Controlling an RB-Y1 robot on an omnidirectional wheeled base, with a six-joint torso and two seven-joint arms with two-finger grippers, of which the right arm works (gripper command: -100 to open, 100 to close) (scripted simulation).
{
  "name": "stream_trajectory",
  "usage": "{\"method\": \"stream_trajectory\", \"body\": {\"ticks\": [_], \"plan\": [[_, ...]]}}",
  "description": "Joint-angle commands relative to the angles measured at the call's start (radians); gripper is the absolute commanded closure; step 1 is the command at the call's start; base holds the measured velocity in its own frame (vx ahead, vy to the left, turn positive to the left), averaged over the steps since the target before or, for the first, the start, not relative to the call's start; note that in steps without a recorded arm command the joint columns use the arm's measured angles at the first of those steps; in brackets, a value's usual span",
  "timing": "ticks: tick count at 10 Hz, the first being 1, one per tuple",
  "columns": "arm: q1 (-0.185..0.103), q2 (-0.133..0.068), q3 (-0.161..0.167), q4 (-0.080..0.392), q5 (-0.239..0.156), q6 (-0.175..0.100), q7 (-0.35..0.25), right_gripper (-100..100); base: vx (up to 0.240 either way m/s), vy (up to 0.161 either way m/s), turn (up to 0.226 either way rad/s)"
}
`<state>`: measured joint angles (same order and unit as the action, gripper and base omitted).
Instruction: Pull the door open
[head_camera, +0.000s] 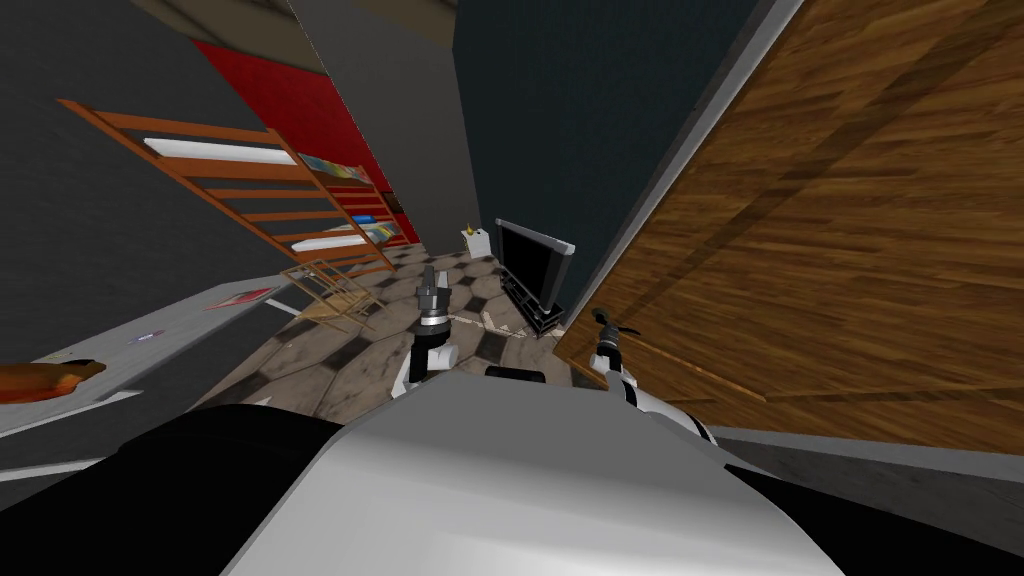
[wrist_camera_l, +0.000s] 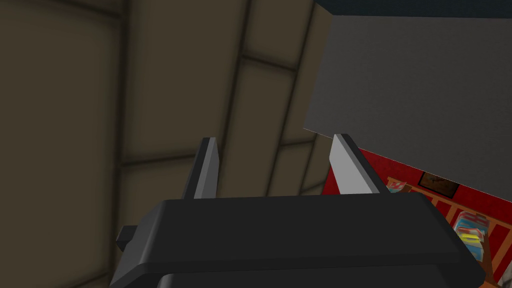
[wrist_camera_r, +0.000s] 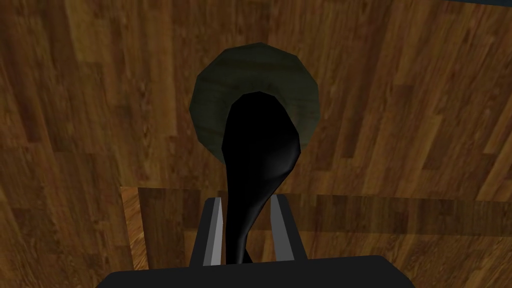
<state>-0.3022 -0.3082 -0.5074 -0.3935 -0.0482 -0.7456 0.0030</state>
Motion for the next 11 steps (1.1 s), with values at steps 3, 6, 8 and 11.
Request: {"method": "stream_trajectory", "body": {"ticks": [3,6,8,11], "plan": [[0.002,-0.004,0.029,-0.007,0.015,-0.005,-0.026,100,-0.174,-0.017,0.074],[0.004,-0.007,0.053,-0.012,0.028,-0.009,-0.047,100,-0.187,-0.003,0.071],[0.007,-0.011,0.081,-0.018,0.043,-0.014,-0.072,100,-0.188,-0.018,0.088],[0.021,-0.007,0.09,-0.048,0.048,0.005,-0.081,100,-0.135,-0.022,0.047]]}}
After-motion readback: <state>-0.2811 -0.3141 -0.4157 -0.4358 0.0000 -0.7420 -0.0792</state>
